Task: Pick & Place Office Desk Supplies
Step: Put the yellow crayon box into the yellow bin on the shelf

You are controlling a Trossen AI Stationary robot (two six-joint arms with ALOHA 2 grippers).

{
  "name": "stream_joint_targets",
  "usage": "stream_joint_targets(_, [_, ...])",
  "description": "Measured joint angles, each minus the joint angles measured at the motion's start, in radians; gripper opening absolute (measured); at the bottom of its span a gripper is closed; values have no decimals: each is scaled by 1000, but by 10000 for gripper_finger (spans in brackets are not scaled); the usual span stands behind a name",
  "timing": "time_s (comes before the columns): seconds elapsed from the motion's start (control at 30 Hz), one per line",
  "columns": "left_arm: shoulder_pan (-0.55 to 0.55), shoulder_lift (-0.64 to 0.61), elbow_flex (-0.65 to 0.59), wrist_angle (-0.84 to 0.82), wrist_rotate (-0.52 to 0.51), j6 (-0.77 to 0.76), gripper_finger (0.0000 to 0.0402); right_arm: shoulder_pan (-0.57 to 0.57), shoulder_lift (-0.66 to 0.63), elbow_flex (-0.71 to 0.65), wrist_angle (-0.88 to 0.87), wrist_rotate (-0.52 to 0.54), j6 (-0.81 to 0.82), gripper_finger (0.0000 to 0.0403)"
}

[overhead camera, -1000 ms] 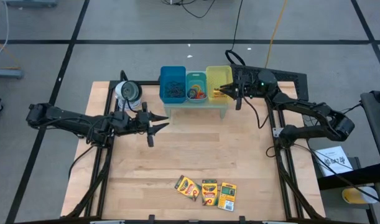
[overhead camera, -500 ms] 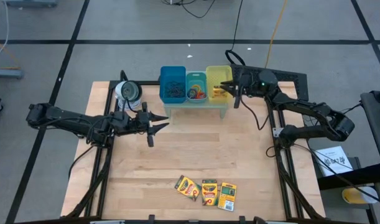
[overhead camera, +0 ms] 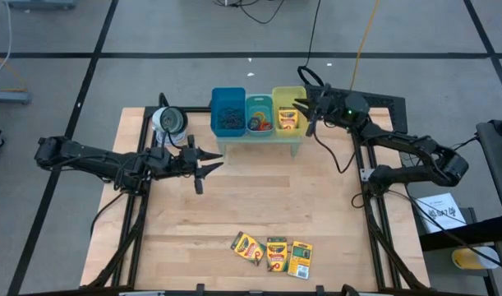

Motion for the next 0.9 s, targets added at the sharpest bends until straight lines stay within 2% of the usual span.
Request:
stream_joint_targets(0.63, [0,0,0,0,0,-7,118,243,-139,0,-27,-2,6,66])
stream_joint_targets(0.9, [0,0,0,0,0,-7,118,363,-191,0,-105,-5,110,66])
